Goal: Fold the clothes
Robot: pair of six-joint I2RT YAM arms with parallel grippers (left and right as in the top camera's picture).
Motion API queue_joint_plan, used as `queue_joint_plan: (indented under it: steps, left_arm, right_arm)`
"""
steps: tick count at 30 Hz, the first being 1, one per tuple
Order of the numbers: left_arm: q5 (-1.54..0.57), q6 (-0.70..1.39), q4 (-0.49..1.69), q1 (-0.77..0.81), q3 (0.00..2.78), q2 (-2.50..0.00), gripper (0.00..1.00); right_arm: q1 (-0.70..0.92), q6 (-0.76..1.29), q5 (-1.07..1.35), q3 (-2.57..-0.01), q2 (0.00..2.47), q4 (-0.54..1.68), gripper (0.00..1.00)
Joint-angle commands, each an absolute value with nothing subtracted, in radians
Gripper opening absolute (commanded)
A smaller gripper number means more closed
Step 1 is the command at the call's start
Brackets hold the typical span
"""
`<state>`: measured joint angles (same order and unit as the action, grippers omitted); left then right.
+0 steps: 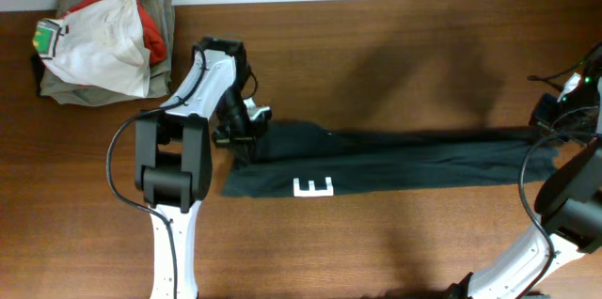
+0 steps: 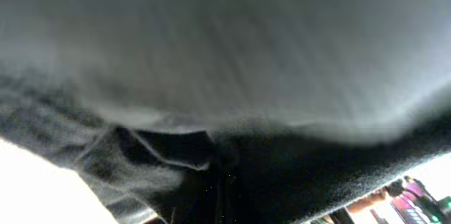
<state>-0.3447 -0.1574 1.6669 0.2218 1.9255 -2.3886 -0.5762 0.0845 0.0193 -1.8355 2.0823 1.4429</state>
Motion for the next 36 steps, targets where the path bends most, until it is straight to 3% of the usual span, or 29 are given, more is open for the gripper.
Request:
queue_joint_plan:
  steps: [1, 2, 3, 4, 7, 9, 10, 14, 16, 17, 18, 20, 21, 26, 28, 30, 36]
  left_arm:
    - [-0.316, -0.175, 1.664, 0.216, 1.899, -2.359, 0.01]
    - [-0.315, -0.175, 1.678, 0.216, 1.899, -2.359, 0.13]
    - [-0.315, -0.175, 1.679, 0.216, 1.899, -2.359, 0.34]
    - [-0.315, -0.175, 1.666, 0.216, 1.900, -2.358, 0.39]
    - [-0.315, -0.174, 1.668, 0.211, 1.967, -2.298, 0.43]
    - [-0.316, -0.174, 1.638, 0.215, 1.987, -2.219, 0.97]
    - [-0.317, -0.174, 1.624, 0.224, 1.987, -2.198, 0.99]
    - [-0.376, -0.174, 1.507, 0.315, 1.902, -2.199, 0.99]
    - [-0.379, -0.174, 1.402, 0.354, 1.823, -2.199, 0.94]
    - [-0.382, -0.173, 1.364, 0.359, 1.798, -2.199, 0.79]
    - [-0.408, -0.169, 1.282, 0.359, 1.743, -2.199, 0.52]
    - [-0.406, -0.151, 1.229, 0.359, 1.706, -2.199, 0.29]
    - [-0.392, -0.151, 1.210, 0.358, 1.692, -2.199, 0.20]
    - [-0.281, -0.101, 1.058, 0.237, 1.547, -2.200, 0.14]
    - [-0.279, -0.101, 1.027, 0.159, 1.496, -2.200, 0.13]
    - [-0.203, -0.038, 1.026, 0.041, 1.488, -2.200, 0.11]
    - [-0.160, 0.011, 1.090, -0.245, 1.540, -2.199, 0.11]
  right_arm:
    - [-0.588, 0.099, 0.011, -1.802, 2.073, 1.427, 0.06]
    - [-0.588, 0.099, 0.010, -1.779, 2.073, 1.422, 0.56]
    - [-0.588, 0.099, 0.011, -1.777, 2.073, 1.420, 0.89]
    - [-0.588, 0.099, 0.010, -1.779, 2.073, 1.418, 0.99]
    - [-0.590, 0.099, 0.011, -1.806, 2.073, 1.406, 0.99]
    - [-0.588, 0.099, 0.062, -1.814, 2.072, 1.401, 0.99]
    - [-0.588, 0.099, 0.128, -1.812, 2.073, 1.391, 0.99]
    - [-0.571, 0.099, 0.166, -1.744, 2.073, 1.345, 0.99]
    - [-0.556, 0.099, 0.177, -1.704, 2.073, 1.320, 0.84]
    - [-0.548, 0.099, 0.178, -1.699, 2.073, 1.311, 0.77]
    - [-0.528, 0.099, 0.177, -1.699, 2.073, 1.302, 0.72]
    - [-0.495, 0.099, 0.177, -1.698, 2.073, 1.291, 0.55]
    - [-0.480, 0.099, 0.177, -1.698, 2.073, 1.288, 0.54]
    - [-0.410, 0.099, 0.177, -1.698, 2.083, 1.282, 0.55]
    - [-0.392, 0.099, 0.177, -1.698, 2.083, 1.282, 0.65]
    - [-0.373, 0.099, 0.181, -1.698, 2.083, 1.285, 0.83]
    - [-0.219, 0.057, 0.225, -1.698, 2.083, 1.374, 0.84]
